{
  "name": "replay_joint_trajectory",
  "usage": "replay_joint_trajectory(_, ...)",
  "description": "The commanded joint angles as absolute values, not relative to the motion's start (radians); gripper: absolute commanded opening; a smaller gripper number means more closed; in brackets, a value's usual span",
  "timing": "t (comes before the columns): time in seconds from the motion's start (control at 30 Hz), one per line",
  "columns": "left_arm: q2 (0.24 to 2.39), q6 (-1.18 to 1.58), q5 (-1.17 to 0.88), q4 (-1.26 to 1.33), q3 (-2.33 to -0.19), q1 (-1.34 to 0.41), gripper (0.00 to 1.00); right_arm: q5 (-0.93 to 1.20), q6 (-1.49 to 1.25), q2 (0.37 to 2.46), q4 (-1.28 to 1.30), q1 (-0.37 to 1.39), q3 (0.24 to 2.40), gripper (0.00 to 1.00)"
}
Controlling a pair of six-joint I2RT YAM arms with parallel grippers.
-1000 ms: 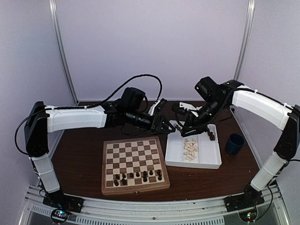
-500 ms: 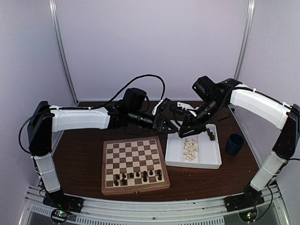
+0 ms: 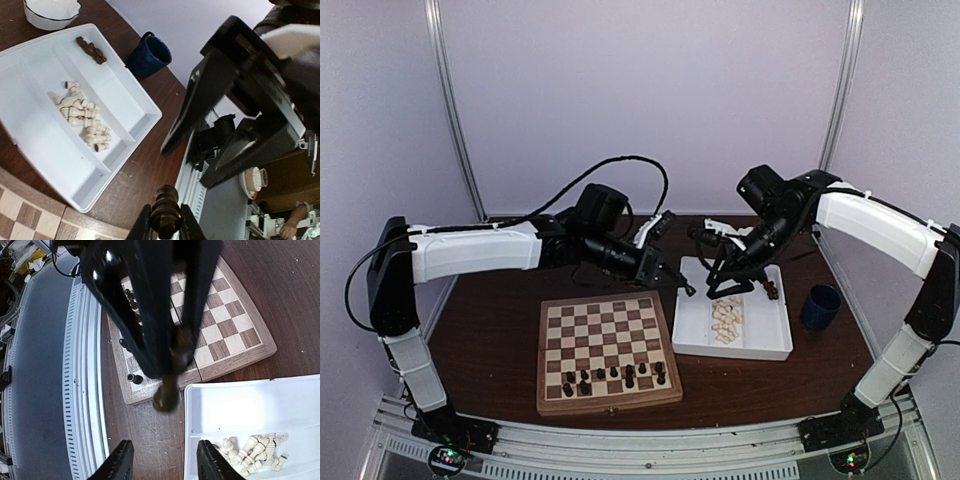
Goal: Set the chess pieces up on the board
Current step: Pass from the right arm to the left, then place the queen at e8.
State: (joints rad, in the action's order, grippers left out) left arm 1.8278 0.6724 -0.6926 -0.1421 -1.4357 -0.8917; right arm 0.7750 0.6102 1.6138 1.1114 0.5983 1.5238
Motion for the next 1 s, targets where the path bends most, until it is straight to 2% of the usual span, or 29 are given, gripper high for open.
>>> replay_joint_trajectory(0.0,1.659,0.421,-0.536,-0.424,-1.388,-0.895,0.08,0.807,0.629,1.534,1.117,0.529,1.449,0.50)
replay_joint_trajectory(0.33,1.441,0.196,-0.215,-0.726,-1.192,-0.997,0.09,0.765,0.621,1.492,1.062,0.485,1.324,0.53)
replay_joint_trajectory(0.6,1.419,0.178,-0.112,-0.730,-1.075,-1.085,0.09,0.753,0.620,1.508,1.060,0.485,1.323,0.55)
replay_joint_trajectory(0.97,1.511,0.169,-0.063,-0.657,-1.047,-1.158,0.09,0.740,0.621,1.502,1.057,0.485,1.312,0.56)
